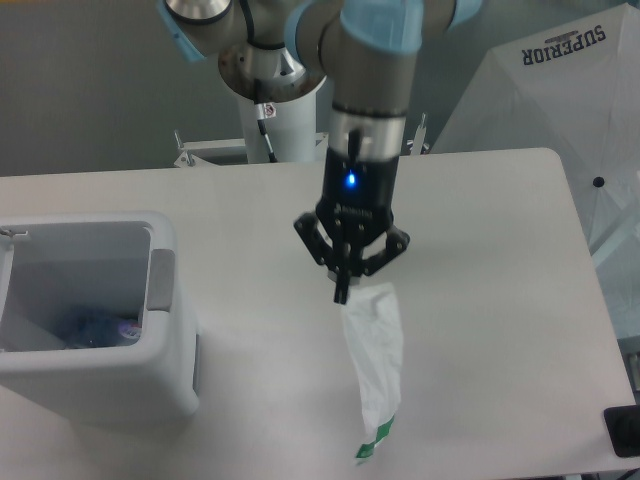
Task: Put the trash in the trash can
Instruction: 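Lift the bag and carry it over the trash bin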
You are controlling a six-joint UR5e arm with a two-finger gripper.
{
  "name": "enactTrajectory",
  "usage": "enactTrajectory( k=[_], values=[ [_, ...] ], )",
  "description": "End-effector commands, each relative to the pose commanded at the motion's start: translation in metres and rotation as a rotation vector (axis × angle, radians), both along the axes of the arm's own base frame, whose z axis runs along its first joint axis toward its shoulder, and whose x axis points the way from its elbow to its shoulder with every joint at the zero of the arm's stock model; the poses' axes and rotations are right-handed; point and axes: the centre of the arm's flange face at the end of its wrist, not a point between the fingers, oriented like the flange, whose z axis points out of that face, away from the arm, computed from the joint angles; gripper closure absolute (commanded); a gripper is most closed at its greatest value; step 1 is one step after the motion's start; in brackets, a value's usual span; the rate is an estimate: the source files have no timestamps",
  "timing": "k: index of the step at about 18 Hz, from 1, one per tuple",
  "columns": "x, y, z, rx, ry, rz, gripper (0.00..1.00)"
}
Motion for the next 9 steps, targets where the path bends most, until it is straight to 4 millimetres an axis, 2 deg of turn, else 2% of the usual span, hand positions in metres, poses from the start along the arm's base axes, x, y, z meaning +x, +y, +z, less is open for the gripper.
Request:
enactTrajectory(
  k=[3, 6, 9],
  values=[
    [0.026, -0.001, 0.033, 0.132, -0.063, -0.095, 1.00],
    [0.050, -0.003, 0.047, 0.197, -0.090, -0.176, 1.00],
    [0.093, 0.008, 0.050, 0.236, -0.120, -0.292, 1.00]
  ],
)
